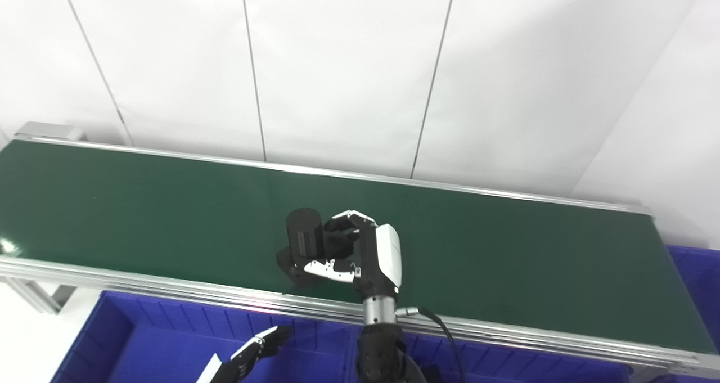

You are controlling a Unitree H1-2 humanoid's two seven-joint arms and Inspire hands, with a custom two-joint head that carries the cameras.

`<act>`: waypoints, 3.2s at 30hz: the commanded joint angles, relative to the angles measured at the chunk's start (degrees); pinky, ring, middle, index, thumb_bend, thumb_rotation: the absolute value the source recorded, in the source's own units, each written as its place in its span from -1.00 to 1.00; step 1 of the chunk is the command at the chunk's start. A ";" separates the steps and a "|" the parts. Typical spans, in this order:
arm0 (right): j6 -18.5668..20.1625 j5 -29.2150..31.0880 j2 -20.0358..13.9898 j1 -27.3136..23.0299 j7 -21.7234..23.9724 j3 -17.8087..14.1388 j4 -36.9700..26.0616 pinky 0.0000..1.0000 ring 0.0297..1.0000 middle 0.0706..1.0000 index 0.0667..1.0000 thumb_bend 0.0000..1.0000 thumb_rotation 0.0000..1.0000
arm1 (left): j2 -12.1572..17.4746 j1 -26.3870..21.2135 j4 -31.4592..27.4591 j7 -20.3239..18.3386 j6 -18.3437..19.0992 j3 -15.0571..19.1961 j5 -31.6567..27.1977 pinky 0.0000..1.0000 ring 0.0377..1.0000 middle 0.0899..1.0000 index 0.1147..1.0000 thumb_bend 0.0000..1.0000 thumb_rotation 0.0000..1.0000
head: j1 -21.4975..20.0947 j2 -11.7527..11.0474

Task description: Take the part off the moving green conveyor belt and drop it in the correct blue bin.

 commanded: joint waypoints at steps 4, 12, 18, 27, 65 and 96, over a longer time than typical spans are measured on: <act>-2.04 -0.84 -1.84 5.69 0.33 -1.03 -10.79 -0.13 -0.15 0.04 -0.17 0.02 -1.00 | 0.55 0.03 -1.83 -2.00 -1.92 1.60 -0.65 0.67 0.70 0.70 0.65 0.58 0.79 | -1.39 1.17; -0.46 0.55 -3.59 17.20 4.03 -2.84 -24.70 0.01 -0.07 -0.01 -0.18 0.03 -1.00 | 0.49 0.00 -2.27 -4.72 -1.92 3.48 -1.95 0.69 0.71 0.69 0.65 0.69 0.77 | -2.42 2.58; -1.67 -1.41 -3.96 23.47 3.23 -5.14 -30.49 0.04 -0.06 -0.02 -0.18 0.03 -1.00 | 0.07 0.36 -3.22 -7.31 -1.92 5.59 -3.04 0.66 0.68 0.67 0.64 0.70 0.74 | -3.73 4.25; 2.91 -6.40 -3.75 33.66 1.72 -9.62 -35.60 -0.07 -0.10 0.01 -0.17 0.03 -1.00 | -1.07 0.87 -5.07 -12.76 -1.92 9.94 -4.75 0.63 0.68 0.67 0.63 0.66 0.71 | -6.62 7.78; 10.68 -11.55 -9.59 35.49 2.32 -3.76 -30.80 0.78 0.94 1.00 0.97 0.73 0.14 | -9.68 2.51 -7.87 -34.40 -1.91 26.39 -9.07 0.62 0.66 0.63 0.64 0.51 0.59 | -6.18 9.63; -8.41 19.91 -13.93 33.77 14.23 1.33 -23.26 0.60 0.67 0.73 0.78 1.00 0.22 | -9.36 1.50 -2.81 -27.44 -1.92 22.02 -3.32 0.63 0.68 0.66 0.65 0.64 0.58 | 3.64 0.34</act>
